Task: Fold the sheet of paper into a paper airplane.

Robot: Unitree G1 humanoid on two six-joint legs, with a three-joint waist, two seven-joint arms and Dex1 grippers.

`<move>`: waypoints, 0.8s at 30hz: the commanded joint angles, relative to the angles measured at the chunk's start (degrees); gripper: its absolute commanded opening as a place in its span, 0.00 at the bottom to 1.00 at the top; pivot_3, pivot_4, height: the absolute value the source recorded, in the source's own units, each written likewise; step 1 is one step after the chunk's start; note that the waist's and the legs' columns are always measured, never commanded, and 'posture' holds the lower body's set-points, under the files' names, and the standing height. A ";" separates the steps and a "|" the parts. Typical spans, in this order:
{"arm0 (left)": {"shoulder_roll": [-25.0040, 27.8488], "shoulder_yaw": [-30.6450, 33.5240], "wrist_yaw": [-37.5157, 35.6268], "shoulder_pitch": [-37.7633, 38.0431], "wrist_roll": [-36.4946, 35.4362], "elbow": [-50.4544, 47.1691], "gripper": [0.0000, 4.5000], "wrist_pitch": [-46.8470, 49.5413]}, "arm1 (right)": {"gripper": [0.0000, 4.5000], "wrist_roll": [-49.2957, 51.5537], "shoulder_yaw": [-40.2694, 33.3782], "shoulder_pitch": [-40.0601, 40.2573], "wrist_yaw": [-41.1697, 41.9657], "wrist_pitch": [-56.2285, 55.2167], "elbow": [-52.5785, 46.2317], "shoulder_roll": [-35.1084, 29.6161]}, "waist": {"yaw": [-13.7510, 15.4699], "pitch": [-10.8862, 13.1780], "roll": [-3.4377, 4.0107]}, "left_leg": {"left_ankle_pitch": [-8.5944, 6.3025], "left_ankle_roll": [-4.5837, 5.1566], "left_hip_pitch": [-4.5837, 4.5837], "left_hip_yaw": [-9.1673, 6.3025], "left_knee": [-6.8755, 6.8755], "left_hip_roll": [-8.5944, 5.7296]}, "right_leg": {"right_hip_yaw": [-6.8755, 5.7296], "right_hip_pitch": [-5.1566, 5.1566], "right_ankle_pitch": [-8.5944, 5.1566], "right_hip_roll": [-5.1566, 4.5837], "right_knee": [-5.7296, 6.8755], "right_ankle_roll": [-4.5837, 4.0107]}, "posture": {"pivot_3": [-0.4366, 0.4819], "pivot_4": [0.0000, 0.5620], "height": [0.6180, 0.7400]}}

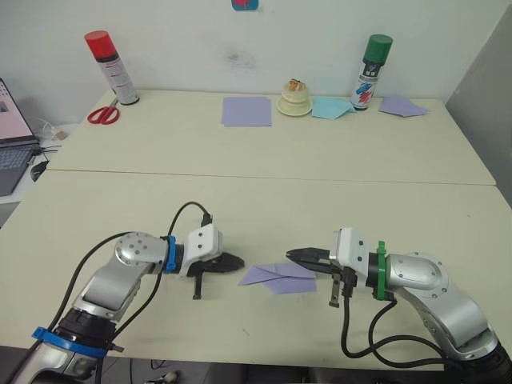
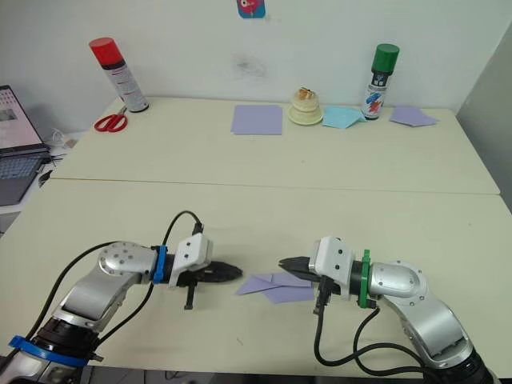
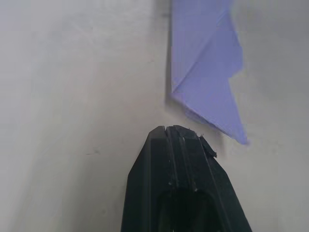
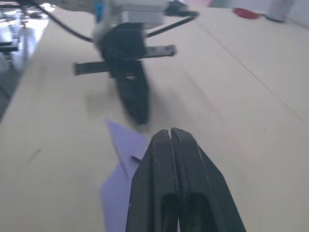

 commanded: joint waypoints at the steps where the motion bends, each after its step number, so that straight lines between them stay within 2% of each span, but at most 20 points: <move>1: 1.85 3.85 -1.10 -1.49 -3.71 -3.99 0.00 2.84 | 0.01 4.88 -2.84 -0.86 3.89 2.45 -4.03 -3.65 | 0.02 0.25 -0.08 | 0.00 0.00 -0.02 0.00 0.00 -0.02 | 0.00 0.00 0.00 -0.01 -0.02 0.00 | 0.48 0.27 1.00; 5: 4.97 6.27 -3.30 0.18 -5.62 -6.60 0.00 4.19 | 0.01 7.64 -2.99 -0.29 7.78 5.57 -5.87 -9.58 | -0.02 0.50 -0.19 | 0.00 0.00 -0.02 0.02 0.00 -0.04 | 0.01 -0.02 0.00 -0.07 -0.03 0.00 | 0.48 0.27 1.00; 7: 6.95 7.72 -4.58 2.36 -6.78 -8.24 0.00 4.61 | 0.01 2.16 0.11 0.16 6.27 3.38 -3.68 -10.50 | -0.16 0.52 -0.20 | 0.00 0.01 0.01 0.04 -0.01 -0.03 | 0.02 -0.03 0.00 -0.08 -0.02 0.00 | 0.48 0.27 1.00; 11: 10.46 11.60 -6.43 8.29 -9.03 -11.07 0.00 4.79 | 0.01 -6.39 5.89 -2.26 0.71 0.87 1.94 -6.23 | -0.30 0.60 -0.20 | -0.01 0.01 0.02 0.13 -0.01 0.02 | 0.04 -0.06 0.00 -0.04 0.03 0.00 | 0.48 0.27 1.00; 15: 11.82 14.31 -6.43 12.52 -9.95 -12.90 0.00 4.40 | 0.01 -10.74 9.00 -3.90 -1.39 -0.24 5.41 -2.91 | -0.07 0.65 -0.16 | 0.00 0.00 0.01 0.11 0.01 0.01 | 0.05 -0.08 0.00 -0.04 0.09 -0.01 | 0.48 0.27 1.00; 24: 11.99 17.90 -5.23 19.29 -9.65 -15.87 0.00 3.58 | 0.01 -13.51 8.31 -10.22 -5.43 -0.18 12.99 4.83 | -0.03 0.66 -0.15 | 0.01 -0.01 0.00 0.12 0.05 -0.02 | 0.06 -0.08 0.01 -0.09 0.09 -0.03 | 0.48 0.27 1.00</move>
